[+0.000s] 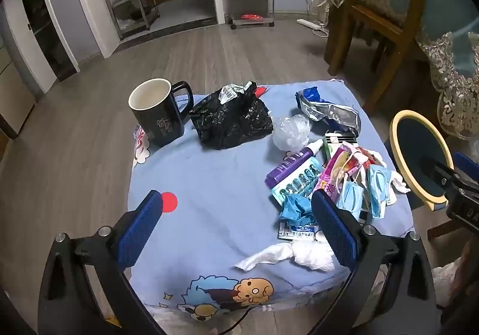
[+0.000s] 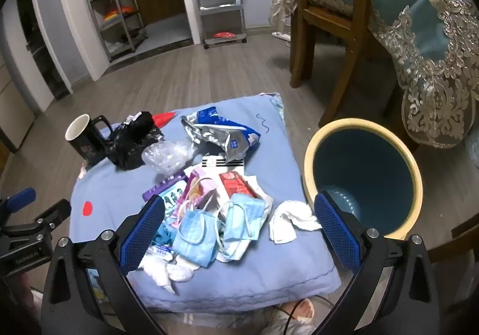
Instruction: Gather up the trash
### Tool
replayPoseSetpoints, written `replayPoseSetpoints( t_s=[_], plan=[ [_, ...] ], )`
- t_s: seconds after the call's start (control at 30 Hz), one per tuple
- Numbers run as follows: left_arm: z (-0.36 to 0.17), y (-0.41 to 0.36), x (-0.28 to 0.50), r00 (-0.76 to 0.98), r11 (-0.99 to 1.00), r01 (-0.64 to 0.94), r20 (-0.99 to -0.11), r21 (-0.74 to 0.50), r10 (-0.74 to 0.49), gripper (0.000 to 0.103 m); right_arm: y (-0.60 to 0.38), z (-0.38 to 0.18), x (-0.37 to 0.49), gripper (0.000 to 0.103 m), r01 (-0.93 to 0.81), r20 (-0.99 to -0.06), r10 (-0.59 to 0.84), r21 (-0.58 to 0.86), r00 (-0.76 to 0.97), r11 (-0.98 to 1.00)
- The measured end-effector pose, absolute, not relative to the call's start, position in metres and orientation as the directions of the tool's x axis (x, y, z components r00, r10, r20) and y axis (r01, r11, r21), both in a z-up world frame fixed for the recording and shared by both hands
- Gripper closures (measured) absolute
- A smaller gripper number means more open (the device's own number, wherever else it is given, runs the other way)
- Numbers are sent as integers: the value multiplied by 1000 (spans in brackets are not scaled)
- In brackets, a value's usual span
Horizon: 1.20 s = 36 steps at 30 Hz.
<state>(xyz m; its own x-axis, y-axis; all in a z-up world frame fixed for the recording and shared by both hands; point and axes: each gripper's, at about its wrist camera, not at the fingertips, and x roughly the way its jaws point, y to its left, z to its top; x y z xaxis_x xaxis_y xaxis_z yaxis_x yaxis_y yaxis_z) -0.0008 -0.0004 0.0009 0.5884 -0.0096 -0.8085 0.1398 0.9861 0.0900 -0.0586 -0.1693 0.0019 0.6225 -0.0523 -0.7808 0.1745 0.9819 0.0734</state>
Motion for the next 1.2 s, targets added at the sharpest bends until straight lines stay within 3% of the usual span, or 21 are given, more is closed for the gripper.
replayPoseSetpoints(
  t_s=[0.13, 1.2],
  plan=[
    [-3, 4, 3, 568, 989, 136, -823, 58, -30, 6, -170, 1, -59, 4, 178, -784, -53, 74, 618, 981],
    [-5, 4, -3, 579, 982, 126, -814, 139, 41, 6, -182, -4, -58, 4, 204, -801, -40, 103, 597, 973]
  ],
)
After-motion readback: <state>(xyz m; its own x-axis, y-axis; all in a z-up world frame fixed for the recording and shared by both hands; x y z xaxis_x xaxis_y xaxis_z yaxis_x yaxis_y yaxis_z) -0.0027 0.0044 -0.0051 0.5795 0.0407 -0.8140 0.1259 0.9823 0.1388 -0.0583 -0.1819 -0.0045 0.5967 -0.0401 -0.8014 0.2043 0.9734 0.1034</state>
